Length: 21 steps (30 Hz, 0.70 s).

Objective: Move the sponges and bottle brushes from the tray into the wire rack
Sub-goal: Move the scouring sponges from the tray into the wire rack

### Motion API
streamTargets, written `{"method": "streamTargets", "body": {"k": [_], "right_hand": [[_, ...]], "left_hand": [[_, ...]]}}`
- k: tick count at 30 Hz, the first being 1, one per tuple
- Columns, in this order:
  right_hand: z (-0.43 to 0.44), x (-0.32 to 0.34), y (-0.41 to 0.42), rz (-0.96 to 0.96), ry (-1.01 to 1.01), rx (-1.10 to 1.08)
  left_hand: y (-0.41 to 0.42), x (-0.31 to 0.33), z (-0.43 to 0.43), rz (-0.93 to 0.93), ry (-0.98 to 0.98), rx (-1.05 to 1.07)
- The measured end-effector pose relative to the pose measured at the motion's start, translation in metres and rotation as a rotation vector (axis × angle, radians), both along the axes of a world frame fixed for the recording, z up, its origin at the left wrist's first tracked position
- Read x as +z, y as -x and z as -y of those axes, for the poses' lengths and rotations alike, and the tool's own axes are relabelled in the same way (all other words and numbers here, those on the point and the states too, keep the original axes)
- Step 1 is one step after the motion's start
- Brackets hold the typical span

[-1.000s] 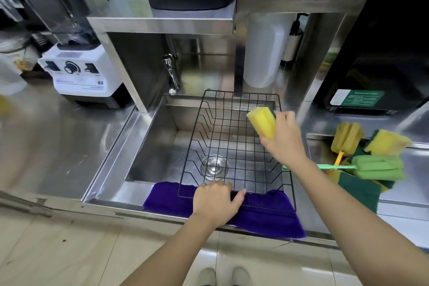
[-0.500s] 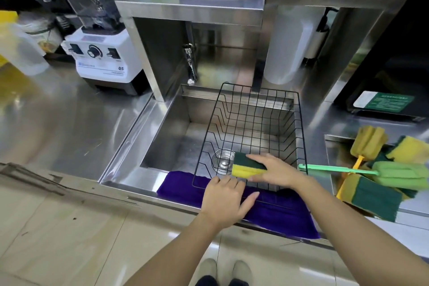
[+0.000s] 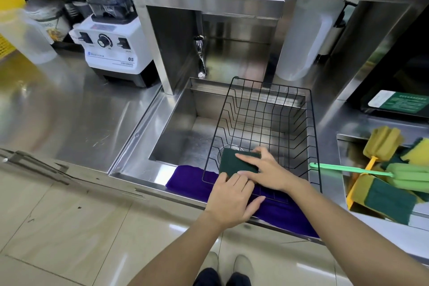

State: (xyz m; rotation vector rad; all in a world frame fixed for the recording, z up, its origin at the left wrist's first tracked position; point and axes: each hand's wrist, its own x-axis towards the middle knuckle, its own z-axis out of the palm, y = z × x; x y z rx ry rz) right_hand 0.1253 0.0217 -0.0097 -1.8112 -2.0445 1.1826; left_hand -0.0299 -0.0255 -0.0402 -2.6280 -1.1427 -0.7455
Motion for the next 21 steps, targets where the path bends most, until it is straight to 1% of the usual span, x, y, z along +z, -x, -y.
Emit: {"method": "streamTargets", "body": {"k": [2, 4, 10, 13, 17, 21], "right_hand": [[0.001, -0.001, 0.000, -0.062, 0.033, -0.028], [0.000, 0.000, -0.003, -0.080, 0.021, -0.039], [-0.004, 0.006, -0.003, -0.033, 0.041, -0.005], [0.002, 0.011, -0.005, 0.025, 0.003, -0.003], [0.010, 0.022, -0.019, 0.037, -0.091, -0.150], [0.022, 0.034, -0.053, 0.074, -0.278, -0.362]], "left_hand": [[0.001, 0.001, 0.001, -0.008, 0.016, 0.003], [0.000, 0.003, 0.001, -0.019, 0.022, 0.016], [0.000, 0.005, 0.002, -0.008, 0.063, -0.006], [-0.005, 0.005, 0.005, -0.003, 0.100, -0.021], [-0.029, 0.009, 0.012, -0.068, 0.148, -0.075], [-0.060, 0.014, 0.017, -0.145, 0.179, -0.147]]}}
